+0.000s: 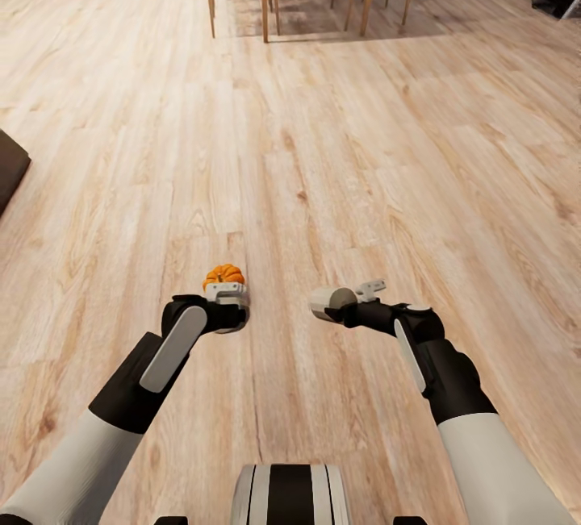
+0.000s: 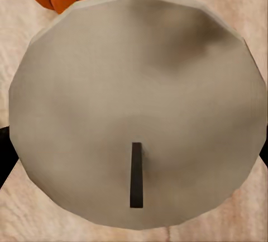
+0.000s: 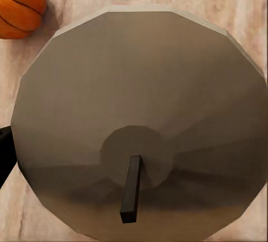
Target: Place each of the two pumpkins and all three candles from the living room inside a cabinet in the living room (use any cabinet), then make sure every cabinet is closed, and position the cauldron so it is next to a table in the living room.
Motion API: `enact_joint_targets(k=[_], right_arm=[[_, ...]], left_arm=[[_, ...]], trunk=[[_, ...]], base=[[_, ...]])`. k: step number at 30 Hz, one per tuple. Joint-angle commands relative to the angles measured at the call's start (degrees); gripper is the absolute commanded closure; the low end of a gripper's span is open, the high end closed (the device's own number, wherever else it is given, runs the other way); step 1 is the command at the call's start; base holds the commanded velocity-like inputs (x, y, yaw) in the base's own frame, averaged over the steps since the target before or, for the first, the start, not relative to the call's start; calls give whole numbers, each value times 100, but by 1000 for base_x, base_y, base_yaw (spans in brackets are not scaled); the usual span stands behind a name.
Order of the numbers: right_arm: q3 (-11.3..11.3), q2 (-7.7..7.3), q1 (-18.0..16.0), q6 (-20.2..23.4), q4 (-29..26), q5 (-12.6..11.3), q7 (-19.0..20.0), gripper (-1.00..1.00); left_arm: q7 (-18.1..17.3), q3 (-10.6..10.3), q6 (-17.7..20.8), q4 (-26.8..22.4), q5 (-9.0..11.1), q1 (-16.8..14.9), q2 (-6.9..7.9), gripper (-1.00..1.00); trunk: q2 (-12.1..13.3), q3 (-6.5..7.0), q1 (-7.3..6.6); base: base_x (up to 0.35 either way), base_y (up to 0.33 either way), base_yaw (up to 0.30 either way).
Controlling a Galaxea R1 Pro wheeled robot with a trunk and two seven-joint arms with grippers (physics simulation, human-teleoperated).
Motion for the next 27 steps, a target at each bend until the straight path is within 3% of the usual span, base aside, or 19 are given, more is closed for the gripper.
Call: enact_joint_targets(k=[1, 6, 11, 27], right_arm=[[1, 2, 0, 11, 9, -15, -62, 100], [1, 8, 0, 16, 36, -2, -384, 100], [-3, 12, 0, 19, 236, -9, -478, 100], [0, 12, 0, 15, 726, -2, -702, 100]], left_arm=[[-2, 1, 0, 17, 4, 0, -1, 100], [-2, 62, 0, 64, 3, 0, 4, 100], [-2, 497, 7, 238, 11, 0, 61, 100], [-2, 549, 34, 528, 20, 0, 20, 100]], trunk=[[2, 23, -2], [8, 134, -15], [15, 244, -28], [36, 599, -69]], base=[[0, 0, 0], [0, 0, 0], [0, 0, 0], [0, 0, 0]])
